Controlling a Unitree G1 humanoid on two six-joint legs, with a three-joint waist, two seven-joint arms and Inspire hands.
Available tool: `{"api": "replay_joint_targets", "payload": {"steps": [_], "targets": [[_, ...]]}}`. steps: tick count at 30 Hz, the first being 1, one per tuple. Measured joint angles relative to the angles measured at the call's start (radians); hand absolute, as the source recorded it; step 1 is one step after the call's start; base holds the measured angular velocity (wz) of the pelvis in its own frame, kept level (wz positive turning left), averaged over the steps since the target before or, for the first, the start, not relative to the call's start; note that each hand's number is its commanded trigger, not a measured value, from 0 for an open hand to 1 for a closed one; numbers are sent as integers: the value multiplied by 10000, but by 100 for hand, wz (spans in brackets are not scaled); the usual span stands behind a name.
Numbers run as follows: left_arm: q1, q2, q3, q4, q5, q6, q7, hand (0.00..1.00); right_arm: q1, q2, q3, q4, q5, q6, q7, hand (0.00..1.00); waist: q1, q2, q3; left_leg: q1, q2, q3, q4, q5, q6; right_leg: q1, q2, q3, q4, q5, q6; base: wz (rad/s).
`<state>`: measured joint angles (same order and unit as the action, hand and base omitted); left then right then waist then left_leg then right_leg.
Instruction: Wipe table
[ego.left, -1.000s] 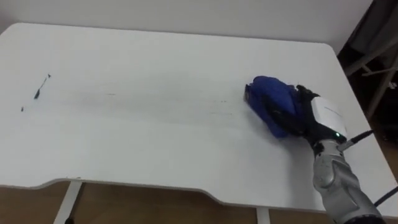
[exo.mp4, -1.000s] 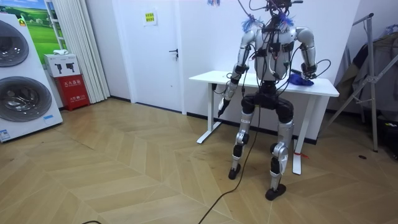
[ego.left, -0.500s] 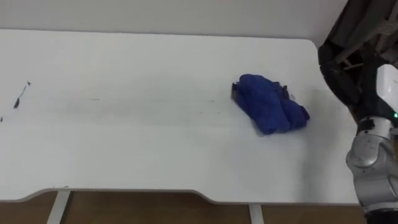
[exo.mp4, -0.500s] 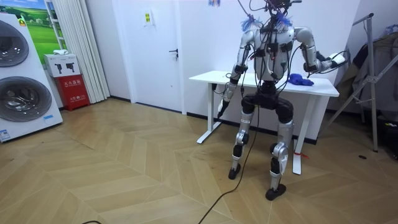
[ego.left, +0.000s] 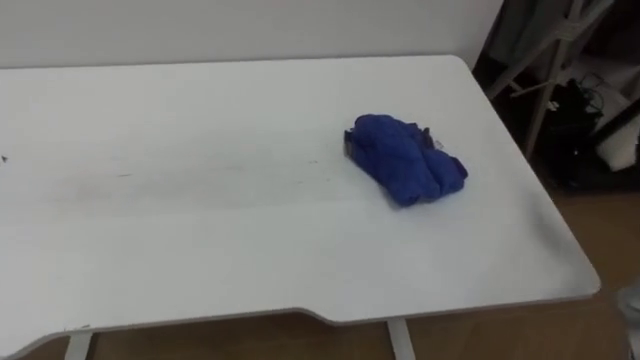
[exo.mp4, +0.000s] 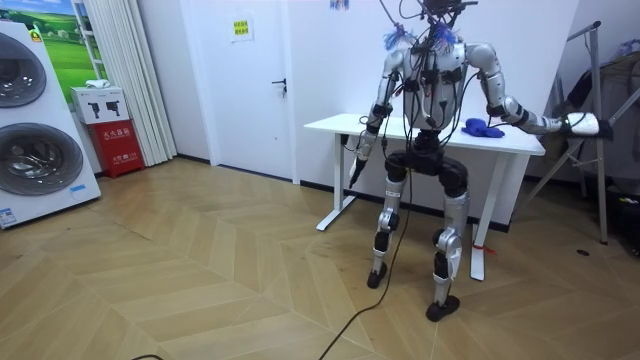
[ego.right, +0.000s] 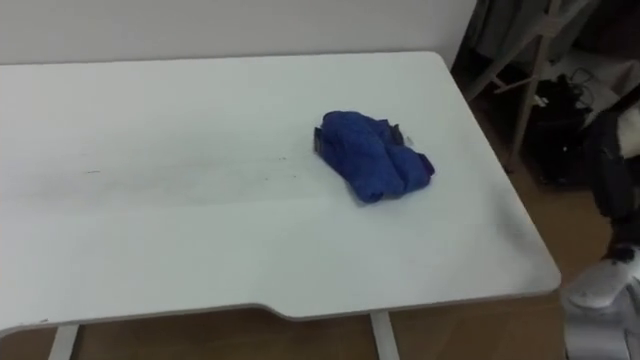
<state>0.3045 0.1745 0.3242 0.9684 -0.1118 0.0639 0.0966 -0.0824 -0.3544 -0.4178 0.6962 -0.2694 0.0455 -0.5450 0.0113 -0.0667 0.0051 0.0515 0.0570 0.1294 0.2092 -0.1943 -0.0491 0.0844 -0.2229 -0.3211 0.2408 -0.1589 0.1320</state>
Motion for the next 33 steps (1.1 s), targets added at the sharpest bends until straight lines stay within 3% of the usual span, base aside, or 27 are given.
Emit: {"api": "replay_joint_targets", "payload": {"steps": [7,13,16,19,23,28,33], "targets": [[172,6,992,0,282,43,21,0,500,-230,-1698,2357,2011,-5,-475,0,-379,-7,-97,-78,-16,25,49,-12,17,-95,18,130,-58,9,17,-2],[206,-30,956,69,272,40,14,0,1700,-198,-1700,4488,3382,25,-377,0,-375,29,-99,250,10,-16,-142,-39,-28,291,96,214,-296,7,22,0],[195,-83,862,261,163,20,45,0,2250,210,-1674,4802,3605,144,-183,0,-470,144,-99,273,33,-130,-122,-45,-56,389,150,191,-387,4,27,0],[169,-170,672,493,389,23,103,0,2716,828,-705,5097,3563,220,365,0,-428,156,-84,279,31,-243,-109,-52,-85,442,166,202,-383,3,27,3],[-36,-297,-35,965,1069,33,309,0,2551,1600,1080,5122,2719,393,1260,0,-200,194,-75,257,31,-178,-53,-79,-116,375,244,742,-403,5,24,-5],[-267,-543,-936,1132,1501,3,776,0,2198,2073,2832,5059,1757,183,1800,0,223,356,-131,261,34,-241,-37,-66,-100,435,266,716,-431,12,14,3],[-364,-694,-1682,1131,1478,-93,1113,0,1791,2355,4062,4995,1349,-133,2453,0,249,489,-84,194,26,-463,-42,-49,-79,586,292,507,-561,12,14,15]]}}
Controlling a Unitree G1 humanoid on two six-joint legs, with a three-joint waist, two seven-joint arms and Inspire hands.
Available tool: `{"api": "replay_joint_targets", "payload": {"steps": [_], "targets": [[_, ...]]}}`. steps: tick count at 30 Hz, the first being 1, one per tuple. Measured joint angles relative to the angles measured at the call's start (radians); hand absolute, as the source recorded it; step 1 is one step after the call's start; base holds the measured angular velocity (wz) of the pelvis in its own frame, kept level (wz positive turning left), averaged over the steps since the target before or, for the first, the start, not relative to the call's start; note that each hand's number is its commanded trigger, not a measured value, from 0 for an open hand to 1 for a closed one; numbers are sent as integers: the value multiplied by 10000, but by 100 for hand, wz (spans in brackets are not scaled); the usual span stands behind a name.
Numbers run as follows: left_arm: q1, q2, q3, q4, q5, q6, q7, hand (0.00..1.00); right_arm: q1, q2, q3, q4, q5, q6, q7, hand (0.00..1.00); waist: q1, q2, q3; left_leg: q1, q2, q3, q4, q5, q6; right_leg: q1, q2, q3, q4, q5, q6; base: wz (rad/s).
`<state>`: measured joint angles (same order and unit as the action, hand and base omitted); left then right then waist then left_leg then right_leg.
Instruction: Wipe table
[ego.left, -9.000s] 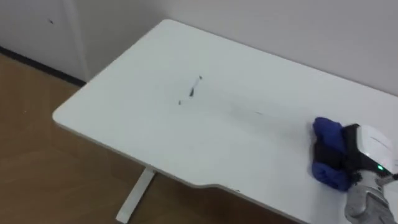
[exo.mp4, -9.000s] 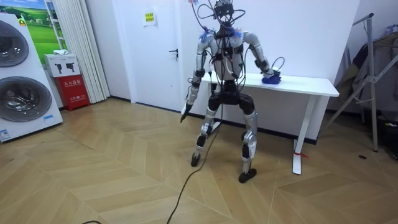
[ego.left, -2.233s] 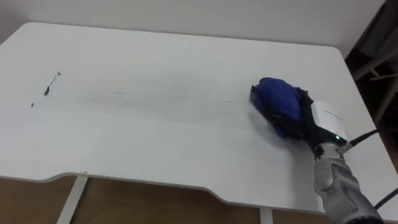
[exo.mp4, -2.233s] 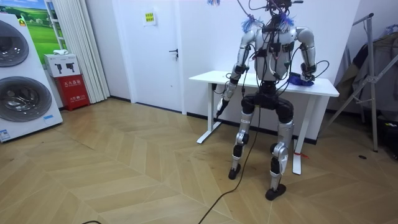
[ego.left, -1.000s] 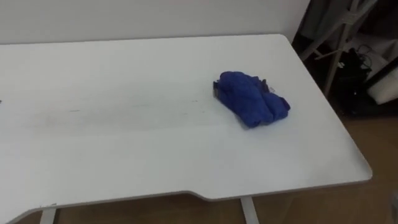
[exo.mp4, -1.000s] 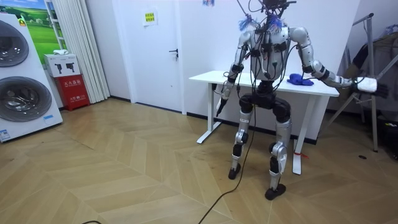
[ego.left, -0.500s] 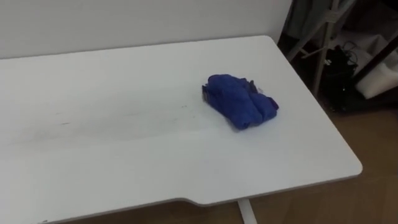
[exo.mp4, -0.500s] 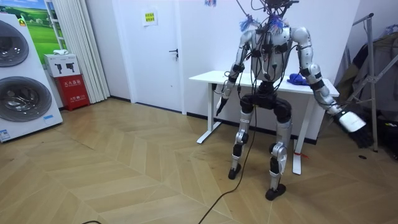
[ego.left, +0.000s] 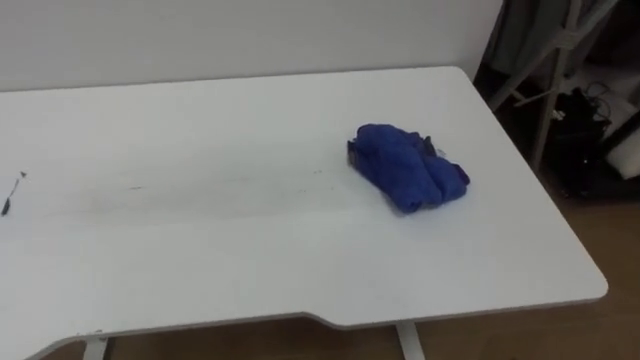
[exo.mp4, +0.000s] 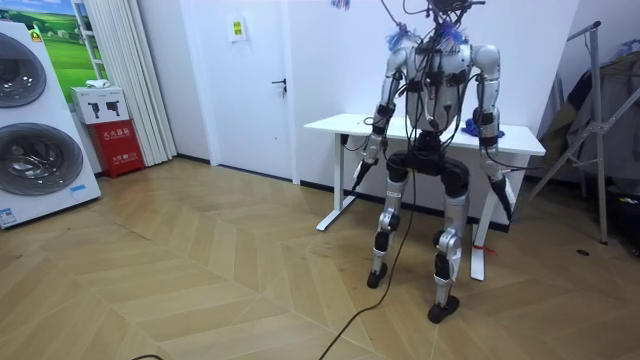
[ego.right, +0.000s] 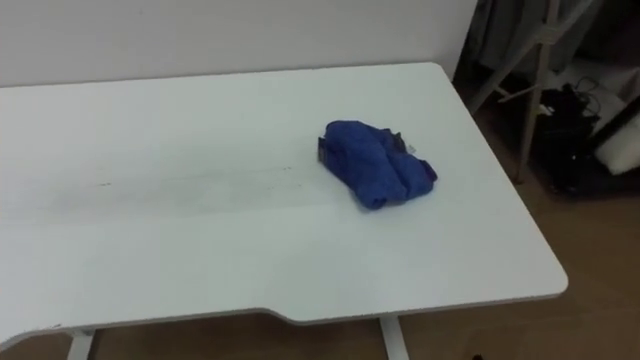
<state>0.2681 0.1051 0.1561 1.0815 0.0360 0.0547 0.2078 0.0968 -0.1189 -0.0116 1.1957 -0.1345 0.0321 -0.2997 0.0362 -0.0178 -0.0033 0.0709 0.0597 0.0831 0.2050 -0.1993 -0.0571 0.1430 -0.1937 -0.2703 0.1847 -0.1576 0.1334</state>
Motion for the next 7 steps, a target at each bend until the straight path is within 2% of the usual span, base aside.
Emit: {"api": "replay_joint_targets", "payload": {"steps": [3,7], "targets": [[-25,-78,-148,-8,83,-187,94,0,18,-5,689,-36,-127,-154,319,0,273,34,17,-95,-2,-108,-12,0,-9,10,12,-240,-88,0,0,10],[17,-81,-298,-17,161,-189,196,0,65,16,810,-28,-230,-213,523,0,294,64,52,-121,-14,-374,-8,-7,-19,179,12,-784,-164,0,1,17]]}}
